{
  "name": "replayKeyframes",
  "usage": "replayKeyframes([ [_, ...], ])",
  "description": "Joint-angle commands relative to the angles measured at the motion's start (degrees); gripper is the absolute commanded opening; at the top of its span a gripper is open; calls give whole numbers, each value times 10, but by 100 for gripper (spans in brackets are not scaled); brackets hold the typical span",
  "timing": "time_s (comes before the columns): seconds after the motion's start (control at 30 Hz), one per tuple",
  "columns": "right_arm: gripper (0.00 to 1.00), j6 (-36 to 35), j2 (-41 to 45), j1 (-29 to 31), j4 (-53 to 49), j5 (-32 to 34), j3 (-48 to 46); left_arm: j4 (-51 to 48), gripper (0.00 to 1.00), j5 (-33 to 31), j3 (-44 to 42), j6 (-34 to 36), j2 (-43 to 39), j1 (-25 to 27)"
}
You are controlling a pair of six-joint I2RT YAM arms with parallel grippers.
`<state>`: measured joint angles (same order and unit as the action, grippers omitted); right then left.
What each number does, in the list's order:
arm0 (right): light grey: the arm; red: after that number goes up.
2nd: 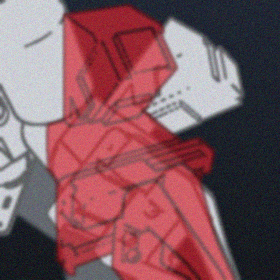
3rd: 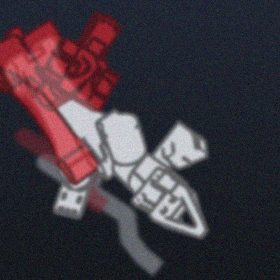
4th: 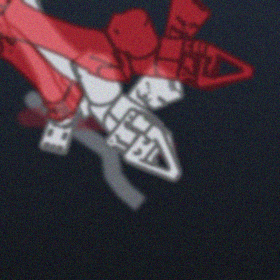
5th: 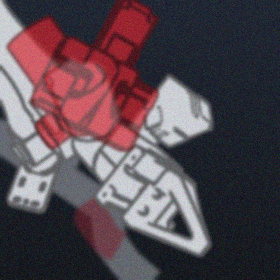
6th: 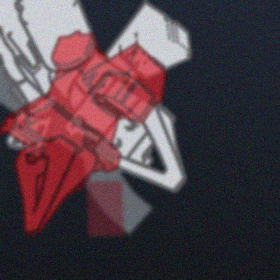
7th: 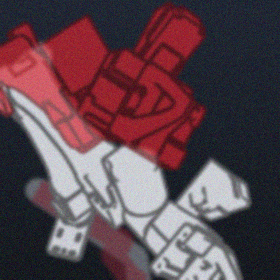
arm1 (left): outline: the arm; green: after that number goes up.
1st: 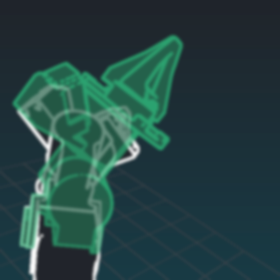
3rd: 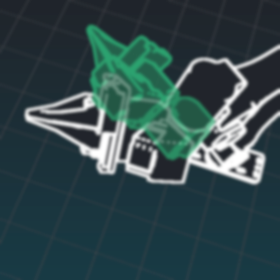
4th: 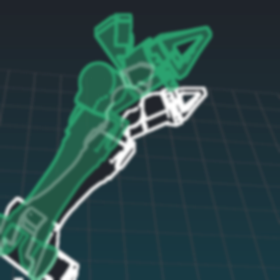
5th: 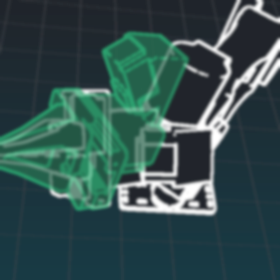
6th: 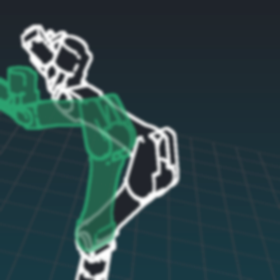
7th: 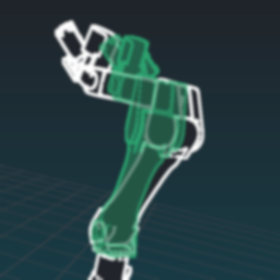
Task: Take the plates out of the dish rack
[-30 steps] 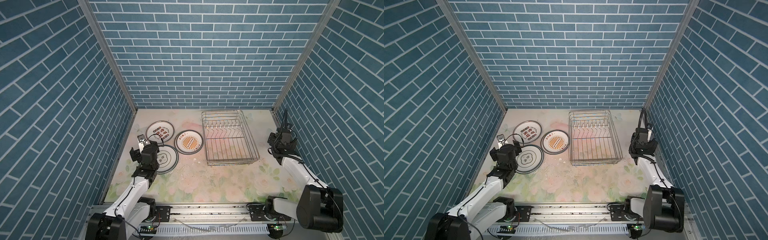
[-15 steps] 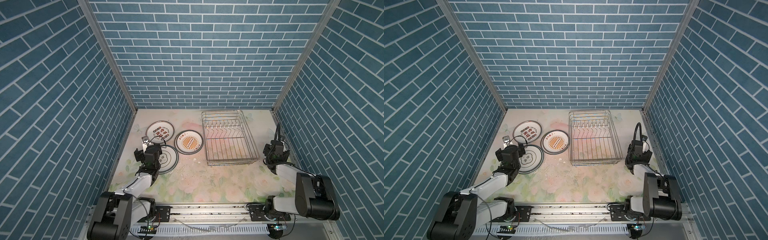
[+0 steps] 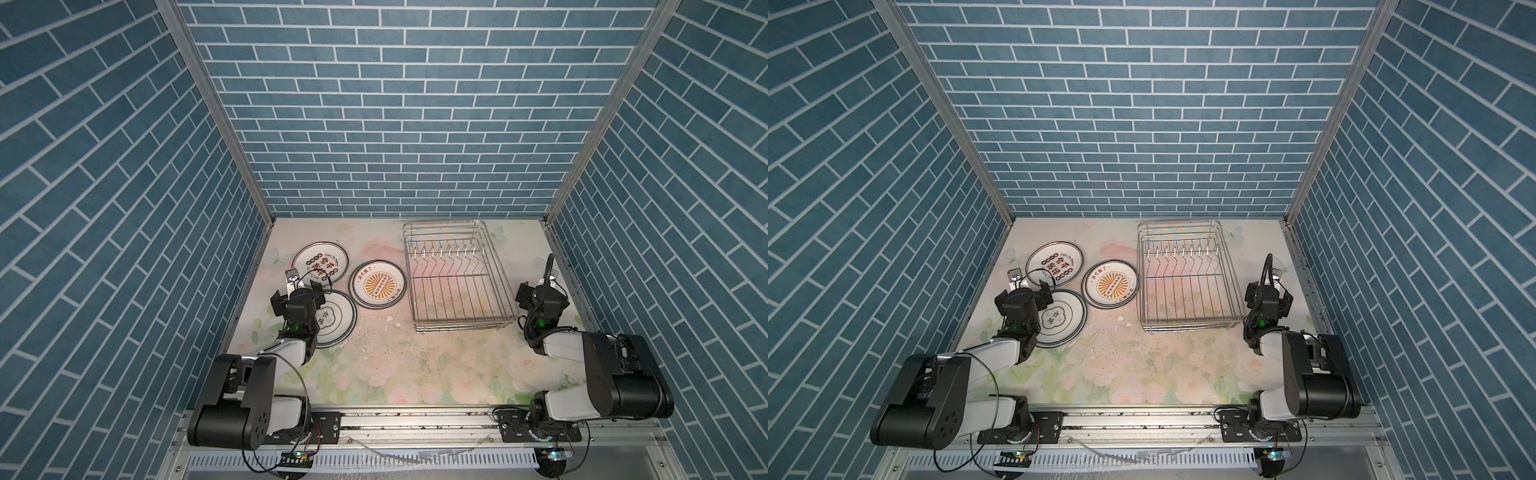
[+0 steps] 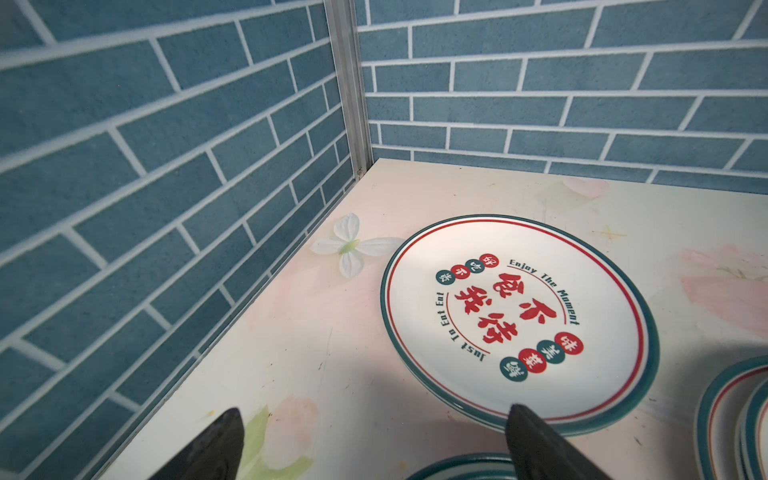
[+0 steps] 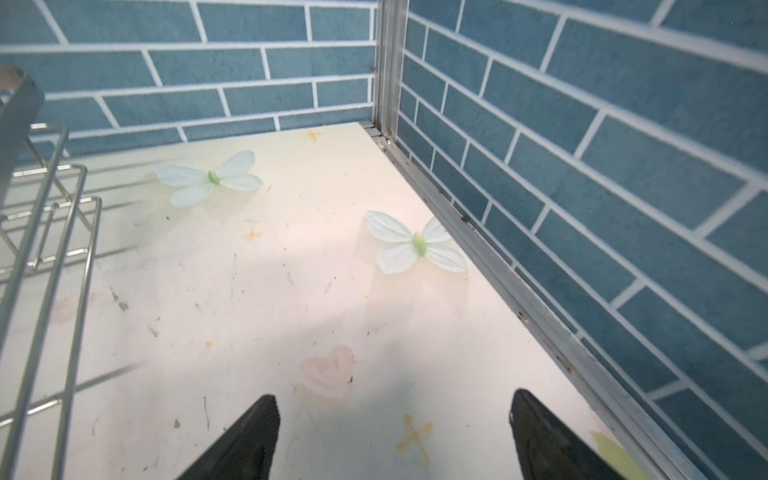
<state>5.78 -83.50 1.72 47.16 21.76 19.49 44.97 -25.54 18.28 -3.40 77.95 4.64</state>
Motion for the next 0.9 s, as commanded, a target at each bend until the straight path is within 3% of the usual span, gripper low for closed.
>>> replayKeyframes([
  [0.0,89,-37,-6,9,44,-34,6,69,100,50,16,47,62,-3],
  [0.2,94,-47,-14,15,46,-47,10,59,100,93,30,60,94,0],
  [0.6,97,-45,-21,-12,18,-146,23,73,100,92,28,58,98,-2],
  [0.7,97,-49,-52,-21,65,-188,13,74,100,92,27,58,99,-2],
  [0.87,99,-38,-47,-32,26,-196,27,74,100,93,27,58,98,-2],
])
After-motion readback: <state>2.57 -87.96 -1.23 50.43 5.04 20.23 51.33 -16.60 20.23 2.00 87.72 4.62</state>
